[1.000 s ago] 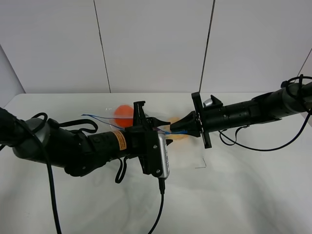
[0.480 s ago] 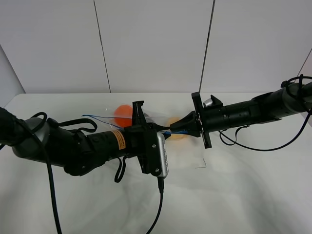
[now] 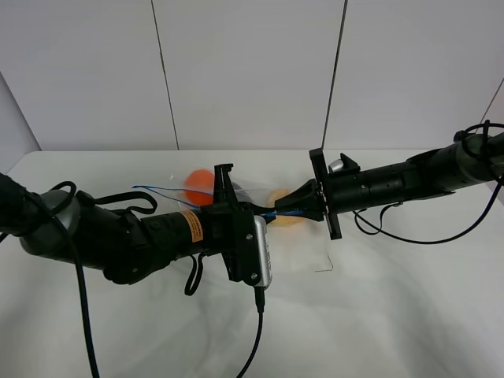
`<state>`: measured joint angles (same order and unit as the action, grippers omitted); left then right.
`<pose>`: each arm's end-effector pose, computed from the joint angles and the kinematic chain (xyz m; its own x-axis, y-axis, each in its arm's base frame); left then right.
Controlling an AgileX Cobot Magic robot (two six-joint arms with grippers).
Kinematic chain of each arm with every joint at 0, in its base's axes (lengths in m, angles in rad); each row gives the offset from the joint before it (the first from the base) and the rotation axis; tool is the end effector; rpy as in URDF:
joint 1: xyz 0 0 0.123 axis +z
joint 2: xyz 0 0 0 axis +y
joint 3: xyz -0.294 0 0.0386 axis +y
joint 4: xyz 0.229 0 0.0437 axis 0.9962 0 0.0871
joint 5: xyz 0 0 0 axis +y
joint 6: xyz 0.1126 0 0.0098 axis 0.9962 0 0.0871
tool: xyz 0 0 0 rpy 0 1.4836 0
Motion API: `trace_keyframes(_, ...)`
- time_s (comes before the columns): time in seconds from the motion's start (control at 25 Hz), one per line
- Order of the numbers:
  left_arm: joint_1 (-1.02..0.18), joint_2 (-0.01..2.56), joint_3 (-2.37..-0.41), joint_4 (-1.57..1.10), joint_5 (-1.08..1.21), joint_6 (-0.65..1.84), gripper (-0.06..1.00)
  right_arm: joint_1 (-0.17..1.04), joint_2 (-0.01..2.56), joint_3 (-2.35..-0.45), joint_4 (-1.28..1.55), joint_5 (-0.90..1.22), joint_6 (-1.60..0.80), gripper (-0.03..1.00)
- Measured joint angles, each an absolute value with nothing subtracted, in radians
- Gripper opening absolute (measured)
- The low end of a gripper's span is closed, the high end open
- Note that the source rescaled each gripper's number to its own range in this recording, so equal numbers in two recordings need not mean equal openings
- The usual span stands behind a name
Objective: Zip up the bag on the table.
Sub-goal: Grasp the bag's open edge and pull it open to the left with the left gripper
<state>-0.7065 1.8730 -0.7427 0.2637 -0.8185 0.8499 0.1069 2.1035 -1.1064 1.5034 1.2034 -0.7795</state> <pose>0.2669 -0.2561 0.1770 0.5742 0.6179 -0.5370 0.5555 0.1878 0.8100 0.3495 0.1434 0.1517 -0.9913 0.1024 0.0830 0.1113 0.3135 0.9431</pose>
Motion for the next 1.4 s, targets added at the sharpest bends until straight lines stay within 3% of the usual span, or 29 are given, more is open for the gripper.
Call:
trace_keyframes(0.48,-0.684,1.873,-0.743,0.277,-0.817,0.88,0.0,0.107,2.103,-1.106,1.51,1.202,-0.779,0.0)
trace_keyframes(1.4,-0.391,1.873,-0.743,0.298,-0.783,0.91,0.0,0.107,2.103,-1.106,1.535,1.188,-0.779,0.0)
